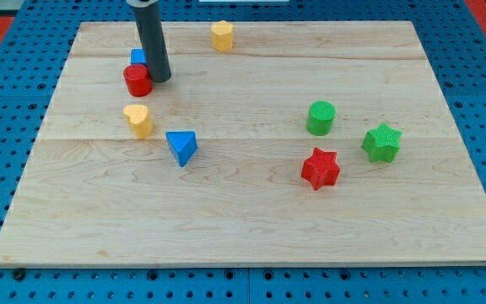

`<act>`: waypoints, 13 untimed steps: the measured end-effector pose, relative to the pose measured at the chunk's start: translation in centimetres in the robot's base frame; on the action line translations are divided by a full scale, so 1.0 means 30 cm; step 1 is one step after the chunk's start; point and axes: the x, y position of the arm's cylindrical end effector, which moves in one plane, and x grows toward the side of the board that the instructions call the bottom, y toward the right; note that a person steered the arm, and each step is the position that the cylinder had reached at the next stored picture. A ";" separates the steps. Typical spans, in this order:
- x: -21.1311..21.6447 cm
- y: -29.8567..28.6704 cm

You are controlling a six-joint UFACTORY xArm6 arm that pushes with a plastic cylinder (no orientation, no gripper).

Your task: Place the red circle below the blue cube

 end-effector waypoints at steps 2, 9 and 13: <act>0.145 0.063; 0.042 -0.254; -0.027 -0.222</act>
